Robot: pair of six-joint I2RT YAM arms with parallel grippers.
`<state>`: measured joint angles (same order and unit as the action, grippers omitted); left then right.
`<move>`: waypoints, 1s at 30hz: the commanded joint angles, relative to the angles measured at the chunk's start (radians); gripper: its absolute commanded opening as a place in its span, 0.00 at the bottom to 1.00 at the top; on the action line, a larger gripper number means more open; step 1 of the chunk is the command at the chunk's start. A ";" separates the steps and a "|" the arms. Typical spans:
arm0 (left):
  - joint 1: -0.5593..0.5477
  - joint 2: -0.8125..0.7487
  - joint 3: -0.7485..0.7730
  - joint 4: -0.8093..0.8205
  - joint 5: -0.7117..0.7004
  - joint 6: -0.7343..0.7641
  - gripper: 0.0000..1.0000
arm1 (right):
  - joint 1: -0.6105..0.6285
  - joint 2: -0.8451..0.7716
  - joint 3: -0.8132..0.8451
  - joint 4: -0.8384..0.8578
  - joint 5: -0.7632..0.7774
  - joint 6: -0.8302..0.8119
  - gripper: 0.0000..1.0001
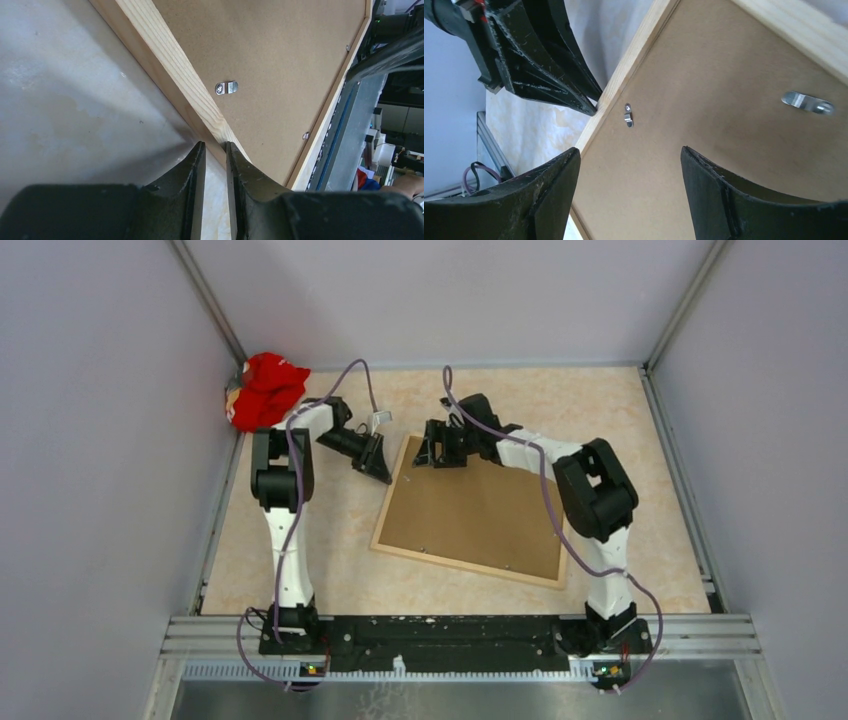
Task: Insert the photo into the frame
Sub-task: Install the photo frame at the center of the board.
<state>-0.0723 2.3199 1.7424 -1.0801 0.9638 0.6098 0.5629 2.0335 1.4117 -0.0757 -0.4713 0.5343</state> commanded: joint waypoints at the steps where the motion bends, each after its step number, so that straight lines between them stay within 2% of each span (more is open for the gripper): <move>1: 0.000 -0.007 -0.041 0.026 -0.013 0.009 0.27 | 0.038 0.070 0.081 0.069 -0.054 0.027 0.73; 11: 0.000 -0.013 -0.054 0.041 -0.026 0.002 0.25 | 0.076 0.152 0.125 0.103 -0.073 0.064 0.71; 30: -0.001 -0.016 -0.051 0.048 -0.030 -0.005 0.24 | 0.106 0.201 0.112 0.148 -0.113 0.114 0.68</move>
<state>-0.0616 2.3196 1.7145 -1.0515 0.9985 0.5774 0.6434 2.2044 1.5017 0.0544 -0.5713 0.6403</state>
